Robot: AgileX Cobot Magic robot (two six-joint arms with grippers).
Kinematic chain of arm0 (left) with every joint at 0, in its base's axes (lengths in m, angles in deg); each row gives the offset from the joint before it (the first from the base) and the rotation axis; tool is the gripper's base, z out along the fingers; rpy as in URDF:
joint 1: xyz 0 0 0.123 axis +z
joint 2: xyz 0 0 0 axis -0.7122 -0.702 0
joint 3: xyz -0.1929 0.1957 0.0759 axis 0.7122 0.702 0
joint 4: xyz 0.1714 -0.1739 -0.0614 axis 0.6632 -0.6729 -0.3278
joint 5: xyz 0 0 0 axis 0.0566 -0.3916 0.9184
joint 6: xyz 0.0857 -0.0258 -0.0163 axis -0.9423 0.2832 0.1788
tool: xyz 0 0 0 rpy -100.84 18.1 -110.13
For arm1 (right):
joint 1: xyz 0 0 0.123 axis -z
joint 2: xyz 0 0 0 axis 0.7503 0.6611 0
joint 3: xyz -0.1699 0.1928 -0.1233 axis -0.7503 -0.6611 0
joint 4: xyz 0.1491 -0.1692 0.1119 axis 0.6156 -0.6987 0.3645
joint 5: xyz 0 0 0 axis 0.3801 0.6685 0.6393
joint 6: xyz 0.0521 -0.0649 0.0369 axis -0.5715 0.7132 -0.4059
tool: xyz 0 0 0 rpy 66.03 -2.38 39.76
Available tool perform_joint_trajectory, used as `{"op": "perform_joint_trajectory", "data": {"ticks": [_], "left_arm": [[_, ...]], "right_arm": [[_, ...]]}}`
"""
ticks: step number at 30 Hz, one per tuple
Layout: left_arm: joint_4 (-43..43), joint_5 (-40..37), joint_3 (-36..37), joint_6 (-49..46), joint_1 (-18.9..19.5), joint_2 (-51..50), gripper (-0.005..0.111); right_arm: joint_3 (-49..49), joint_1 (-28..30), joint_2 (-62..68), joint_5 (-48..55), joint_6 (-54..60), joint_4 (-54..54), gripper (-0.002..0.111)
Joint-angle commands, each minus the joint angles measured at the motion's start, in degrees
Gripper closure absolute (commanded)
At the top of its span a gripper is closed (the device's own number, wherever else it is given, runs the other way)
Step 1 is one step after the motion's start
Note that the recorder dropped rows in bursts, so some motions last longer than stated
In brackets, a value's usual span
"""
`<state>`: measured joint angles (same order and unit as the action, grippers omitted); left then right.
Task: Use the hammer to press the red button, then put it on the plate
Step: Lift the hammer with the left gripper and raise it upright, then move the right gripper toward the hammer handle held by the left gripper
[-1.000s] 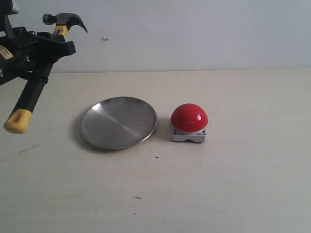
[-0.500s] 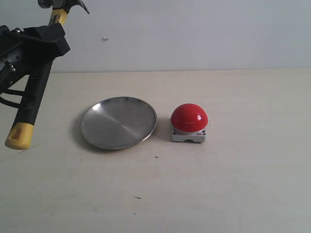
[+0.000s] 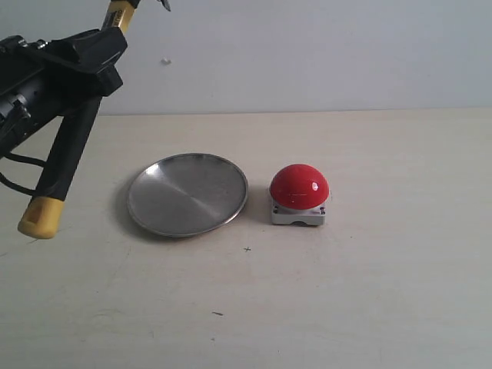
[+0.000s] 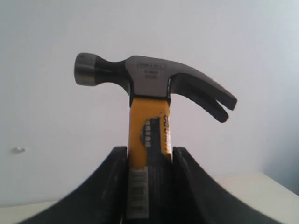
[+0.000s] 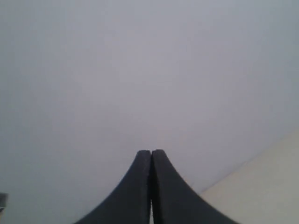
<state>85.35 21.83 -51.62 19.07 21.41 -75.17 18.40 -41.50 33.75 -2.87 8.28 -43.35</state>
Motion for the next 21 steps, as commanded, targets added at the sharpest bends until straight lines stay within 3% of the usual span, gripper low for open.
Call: {"op": "perform_joint_trajectory", "data": {"ticks": [1, 5, 7, 15, 21], "left_arm": [[1.2, 5.8, -0.7, 5.2, -0.2, 1.2, 0.107], [3.0, 4.2, -1.8, 6.9, -0.2, 1.2, 0.107], [4.6, 2.0, -3.2, 7.4, -0.2, 1.2, 0.107], [5.8, 1.6, -4.1, 7.5, -0.2, 1.2, 0.107], [5.4, 1.0, -5.6, 5.3, -0.2, 1.2, 0.107]], "right_arm": [[4.5, -8.2, 3.3, -7.8, -11.5, -16.4, 0.108], [8.5, -13.3, 15.9, -17.3, -22.8, -33.8, 0.108], [12.5, -14.5, 29.4, -23.8, -25.2, -40.1, 0.108], [26.2, -15.3, 72.4, -49.0, -31.3, -49.9, 0.108], [37.4, -27.3, 94.1, -48.7, -27.7, -43.3, 0.108]]}}
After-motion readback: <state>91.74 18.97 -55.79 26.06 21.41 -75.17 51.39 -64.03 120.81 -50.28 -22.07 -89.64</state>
